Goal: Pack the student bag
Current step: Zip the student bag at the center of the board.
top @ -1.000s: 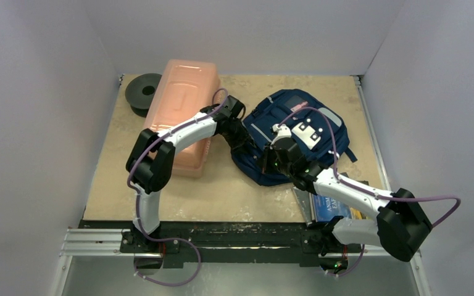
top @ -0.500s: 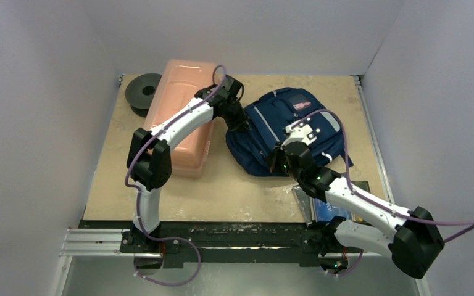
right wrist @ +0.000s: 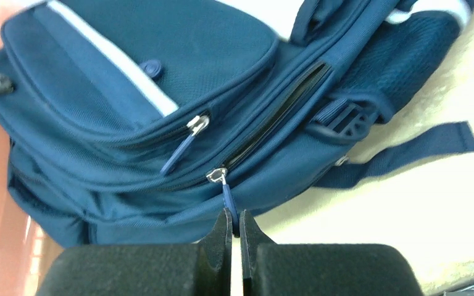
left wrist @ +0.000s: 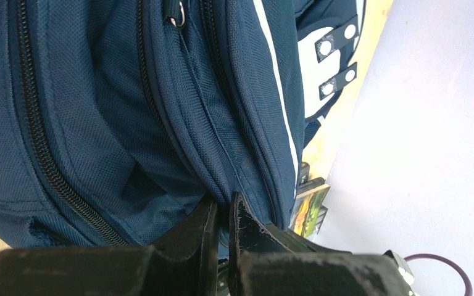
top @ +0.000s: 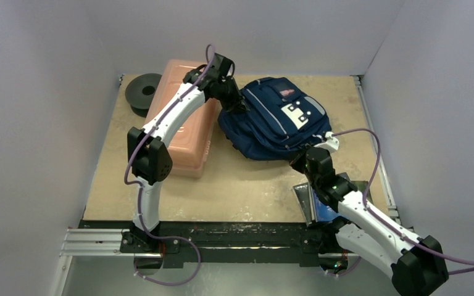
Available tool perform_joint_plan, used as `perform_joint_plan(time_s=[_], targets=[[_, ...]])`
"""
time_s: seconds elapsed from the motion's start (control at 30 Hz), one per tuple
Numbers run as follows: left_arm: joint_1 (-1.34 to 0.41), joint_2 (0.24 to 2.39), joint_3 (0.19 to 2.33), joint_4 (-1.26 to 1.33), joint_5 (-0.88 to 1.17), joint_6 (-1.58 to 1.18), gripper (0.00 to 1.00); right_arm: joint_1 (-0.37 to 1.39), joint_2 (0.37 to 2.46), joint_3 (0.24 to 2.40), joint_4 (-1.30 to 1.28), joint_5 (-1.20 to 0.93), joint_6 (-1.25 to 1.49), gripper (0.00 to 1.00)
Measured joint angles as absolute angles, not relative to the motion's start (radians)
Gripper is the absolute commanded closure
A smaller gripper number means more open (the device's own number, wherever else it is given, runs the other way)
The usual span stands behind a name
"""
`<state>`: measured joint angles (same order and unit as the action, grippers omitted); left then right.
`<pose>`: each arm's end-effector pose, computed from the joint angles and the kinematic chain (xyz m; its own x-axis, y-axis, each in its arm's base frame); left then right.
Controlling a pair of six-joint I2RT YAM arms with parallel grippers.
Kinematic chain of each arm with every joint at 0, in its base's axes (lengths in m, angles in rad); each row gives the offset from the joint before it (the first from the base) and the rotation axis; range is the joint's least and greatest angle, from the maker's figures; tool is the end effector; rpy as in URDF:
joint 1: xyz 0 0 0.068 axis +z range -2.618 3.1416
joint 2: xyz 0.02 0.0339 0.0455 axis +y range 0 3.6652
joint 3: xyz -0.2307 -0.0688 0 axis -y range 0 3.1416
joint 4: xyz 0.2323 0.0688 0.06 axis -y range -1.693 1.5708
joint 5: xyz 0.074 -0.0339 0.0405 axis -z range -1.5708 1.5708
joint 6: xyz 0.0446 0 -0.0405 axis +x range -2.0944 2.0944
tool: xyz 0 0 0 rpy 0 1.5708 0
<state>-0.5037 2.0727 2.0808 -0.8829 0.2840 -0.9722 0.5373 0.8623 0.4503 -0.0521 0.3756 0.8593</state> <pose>0.3773 -0.2222 0.2880 -0.8915 -0.4142 -0.1836 -0.2055 0.7309 -0.6508 0.1888 0.0935 0.1989 -0.3983 0.5829 -0.7083 0.1644 0.8050 0.5701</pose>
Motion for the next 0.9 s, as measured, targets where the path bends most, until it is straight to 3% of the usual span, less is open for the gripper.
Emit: perform_joint_plan(time_s=[0.1, 0.33, 0.43, 0.57, 0.67, 0.8, 0.9], targets=[[-0.496, 2.082, 2.126, -0.913, 0.301, -0.965, 1.00, 0.494, 0.858, 0.467, -0.055, 0.385, 0.871, 1.00], [-0.490, 2.116, 2.230, -0.953, 0.332, -0.947, 1.00, 0.237, 1.081, 0.541, 0.028, 0.326, 0.821, 0.97], [-0.490, 2.121, 2.233, -0.942, 0.342, -0.950, 1.00, 0.196, 1.150, 0.570, 0.060, 0.285, 0.770, 0.41], [-0.464, 2.120, 2.206, -0.903, 0.355, -0.971, 1.00, 0.152, 1.258, 0.688, -0.067, 0.254, 0.667, 0.18], [-0.437, 2.120, 2.172, -0.869, 0.367, -1.009, 1.00, 0.143, 1.145, 0.625, -0.093, 0.162, 0.651, 0.16], [-0.411, 2.127, 2.186, -0.857, 0.389, -1.052, 1.00, 0.143, 0.887, 0.379, 0.059, 0.054, 0.635, 0.27], [-0.401, 2.130, 2.211, -0.831, 0.418, -1.080, 1.00, 0.139, 0.874, 0.299, 0.176, -0.028, 0.586, 0.56]])
